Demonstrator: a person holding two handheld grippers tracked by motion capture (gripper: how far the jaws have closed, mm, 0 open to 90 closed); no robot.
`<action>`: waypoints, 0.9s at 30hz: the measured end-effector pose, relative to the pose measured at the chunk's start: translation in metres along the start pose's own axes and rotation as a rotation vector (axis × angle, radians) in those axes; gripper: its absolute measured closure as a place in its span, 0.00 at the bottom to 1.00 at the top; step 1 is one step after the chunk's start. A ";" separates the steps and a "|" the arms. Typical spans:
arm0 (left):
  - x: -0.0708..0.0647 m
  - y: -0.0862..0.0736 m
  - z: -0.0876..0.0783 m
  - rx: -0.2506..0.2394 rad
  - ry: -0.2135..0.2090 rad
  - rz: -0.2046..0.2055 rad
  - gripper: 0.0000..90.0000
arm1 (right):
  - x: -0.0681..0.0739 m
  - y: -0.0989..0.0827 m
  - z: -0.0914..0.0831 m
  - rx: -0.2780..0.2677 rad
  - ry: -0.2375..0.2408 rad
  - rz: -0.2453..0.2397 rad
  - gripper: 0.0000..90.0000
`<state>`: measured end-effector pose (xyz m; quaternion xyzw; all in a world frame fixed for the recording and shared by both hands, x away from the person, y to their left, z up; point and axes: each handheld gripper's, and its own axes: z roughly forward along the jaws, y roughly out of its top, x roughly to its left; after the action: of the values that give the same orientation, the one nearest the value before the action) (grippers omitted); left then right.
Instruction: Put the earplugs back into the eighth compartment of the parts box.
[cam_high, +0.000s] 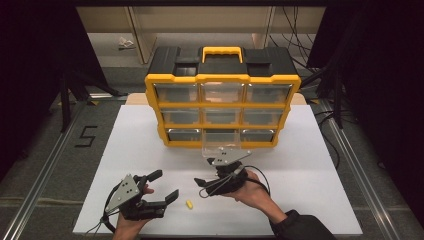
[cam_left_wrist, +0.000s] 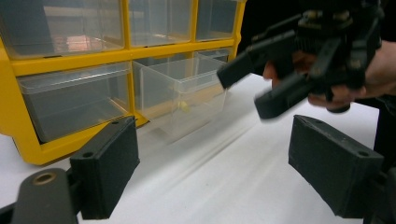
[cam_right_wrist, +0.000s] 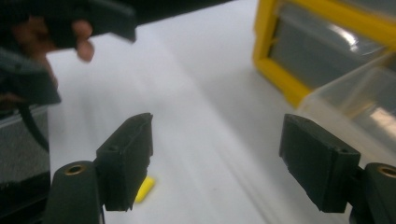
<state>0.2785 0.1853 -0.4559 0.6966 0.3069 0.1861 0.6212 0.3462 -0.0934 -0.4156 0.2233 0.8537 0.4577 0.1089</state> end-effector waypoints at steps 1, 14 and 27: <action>0.000 0.000 0.000 -0.001 0.001 0.002 0.18 | 0.003 -0.001 0.003 0.014 0.009 -0.006 0.30; -0.001 0.000 -0.001 -0.012 0.009 0.009 0.18 | 0.027 -0.019 0.038 0.155 0.089 -0.066 0.39; -0.001 0.000 -0.001 -0.008 0.013 0.014 0.18 | 0.040 -0.029 0.061 0.256 0.128 -0.108 0.56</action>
<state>0.2775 0.1853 -0.4557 0.6950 0.3051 0.1962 0.6209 0.3267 -0.0438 -0.4728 0.1593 0.9211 0.3517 0.0494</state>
